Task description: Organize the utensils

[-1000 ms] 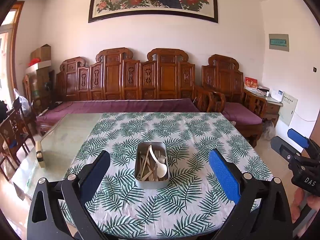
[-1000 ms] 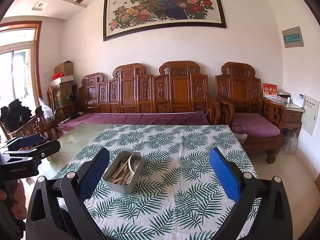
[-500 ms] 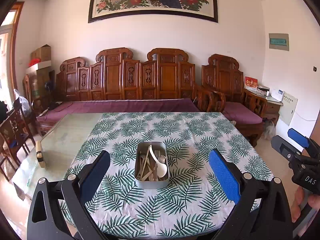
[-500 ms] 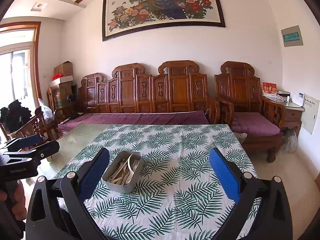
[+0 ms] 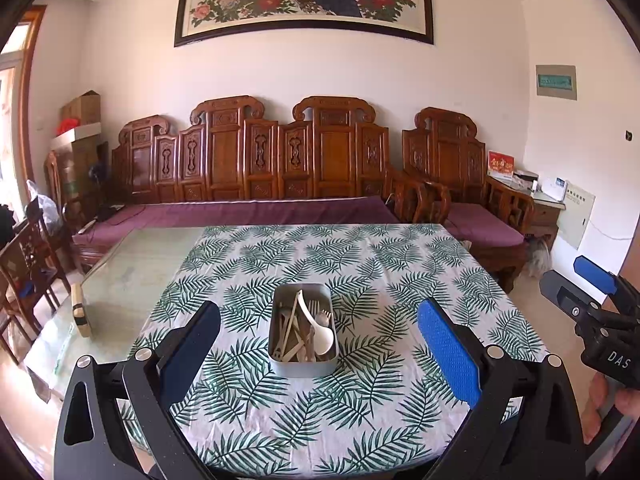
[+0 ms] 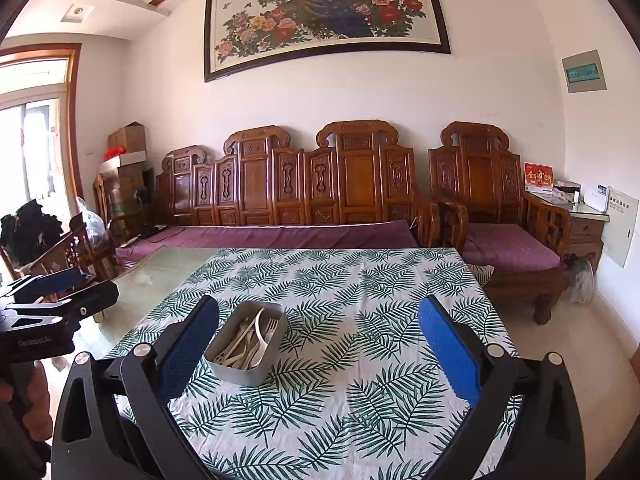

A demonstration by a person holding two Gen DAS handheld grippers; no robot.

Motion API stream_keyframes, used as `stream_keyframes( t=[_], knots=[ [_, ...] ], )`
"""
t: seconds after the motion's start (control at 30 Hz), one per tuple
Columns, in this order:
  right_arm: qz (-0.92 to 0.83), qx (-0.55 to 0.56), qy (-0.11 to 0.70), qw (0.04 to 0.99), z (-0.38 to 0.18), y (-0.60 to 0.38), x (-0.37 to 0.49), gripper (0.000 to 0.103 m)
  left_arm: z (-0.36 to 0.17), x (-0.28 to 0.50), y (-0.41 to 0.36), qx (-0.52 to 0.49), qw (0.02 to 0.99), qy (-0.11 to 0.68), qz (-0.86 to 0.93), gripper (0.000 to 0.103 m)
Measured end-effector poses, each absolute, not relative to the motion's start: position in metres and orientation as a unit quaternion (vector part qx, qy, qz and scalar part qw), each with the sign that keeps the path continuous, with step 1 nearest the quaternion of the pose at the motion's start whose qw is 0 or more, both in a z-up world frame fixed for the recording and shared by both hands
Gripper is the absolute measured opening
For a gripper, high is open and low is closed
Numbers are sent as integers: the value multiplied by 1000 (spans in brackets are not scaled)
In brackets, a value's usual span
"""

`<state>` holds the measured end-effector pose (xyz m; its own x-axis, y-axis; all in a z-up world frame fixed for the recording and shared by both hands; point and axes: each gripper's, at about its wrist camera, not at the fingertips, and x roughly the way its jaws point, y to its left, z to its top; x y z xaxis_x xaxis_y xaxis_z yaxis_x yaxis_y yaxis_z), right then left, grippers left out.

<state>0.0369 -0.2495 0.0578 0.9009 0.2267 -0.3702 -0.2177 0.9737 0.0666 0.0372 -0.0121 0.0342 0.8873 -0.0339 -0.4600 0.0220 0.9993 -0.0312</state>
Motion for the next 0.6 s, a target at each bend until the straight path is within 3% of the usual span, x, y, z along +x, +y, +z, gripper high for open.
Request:
stream_keyframes(
  t=[0.6],
  knots=[
    [113,13,191,975,56,-251,38,100,32,38,-12,-11,971,237,-13,95]
  ],
)
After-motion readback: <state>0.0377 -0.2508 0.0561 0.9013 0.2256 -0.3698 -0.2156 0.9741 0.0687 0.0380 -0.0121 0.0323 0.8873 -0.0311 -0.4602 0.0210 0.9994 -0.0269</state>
